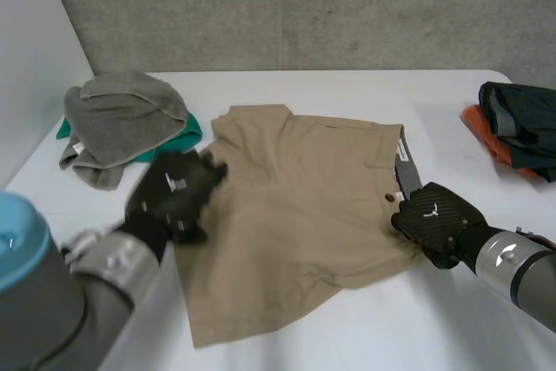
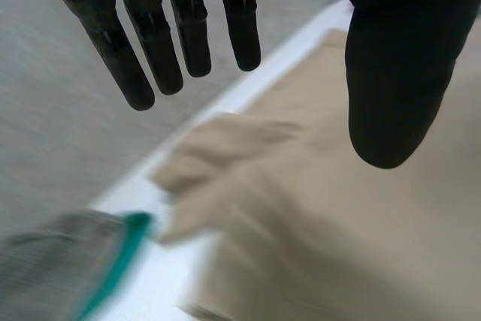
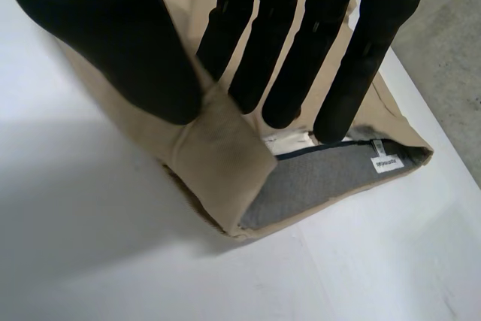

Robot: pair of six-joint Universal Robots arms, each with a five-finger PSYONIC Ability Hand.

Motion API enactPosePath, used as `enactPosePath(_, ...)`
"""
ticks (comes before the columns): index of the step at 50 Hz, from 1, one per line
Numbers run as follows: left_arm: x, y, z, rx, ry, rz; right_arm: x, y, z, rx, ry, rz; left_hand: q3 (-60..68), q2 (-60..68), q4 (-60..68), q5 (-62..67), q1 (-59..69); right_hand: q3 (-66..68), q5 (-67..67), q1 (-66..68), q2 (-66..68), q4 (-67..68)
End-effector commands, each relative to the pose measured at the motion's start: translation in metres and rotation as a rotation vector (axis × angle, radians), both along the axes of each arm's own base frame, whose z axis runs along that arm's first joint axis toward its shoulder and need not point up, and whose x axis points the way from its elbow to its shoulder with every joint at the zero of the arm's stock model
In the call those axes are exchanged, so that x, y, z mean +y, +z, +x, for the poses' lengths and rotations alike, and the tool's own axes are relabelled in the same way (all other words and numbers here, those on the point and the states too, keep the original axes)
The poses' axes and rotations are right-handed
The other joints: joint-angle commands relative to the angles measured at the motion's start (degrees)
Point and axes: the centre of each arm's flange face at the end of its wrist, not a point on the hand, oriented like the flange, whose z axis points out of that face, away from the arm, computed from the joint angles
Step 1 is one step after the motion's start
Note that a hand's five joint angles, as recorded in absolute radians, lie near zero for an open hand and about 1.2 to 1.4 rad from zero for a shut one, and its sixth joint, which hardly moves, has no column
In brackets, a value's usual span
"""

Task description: Fold the laundry.

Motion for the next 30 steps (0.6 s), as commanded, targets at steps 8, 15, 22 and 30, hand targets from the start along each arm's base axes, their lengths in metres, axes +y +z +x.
enactPosePath(8,0.070,-0.043,0.006,-0.098,-0.103,0.259,-0.006,-0.005,-0.002,-0.030,-0.060,0.009,19.2,19.3,19.4,19.3,18.9,13.3,13.7,19.0,12.9,13.3)
enactPosePath(15,0.061,-0.060,0.005,-0.117,-0.080,0.281,-0.004,-0.007,-0.003,-0.034,-0.063,0.020,19.0,19.1,19.3,19.1,18.7,13.3,13.7,19.0,12.9,13.3)
enactPosePath(22,0.051,-0.074,0.005,-0.147,-0.031,0.244,-0.004,-0.008,-0.004,-0.033,-0.066,0.023,19.5,19.6,19.8,19.6,19.2,13.3,13.7,19.0,12.9,13.3)
enactPosePath(30,0.044,-0.078,0.005,-0.210,-0.015,0.157,-0.003,-0.008,-0.004,-0.033,-0.066,0.024,53.1,53.2,53.3,53.2,52.7,13.3,13.7,19.0,12.9,13.3)
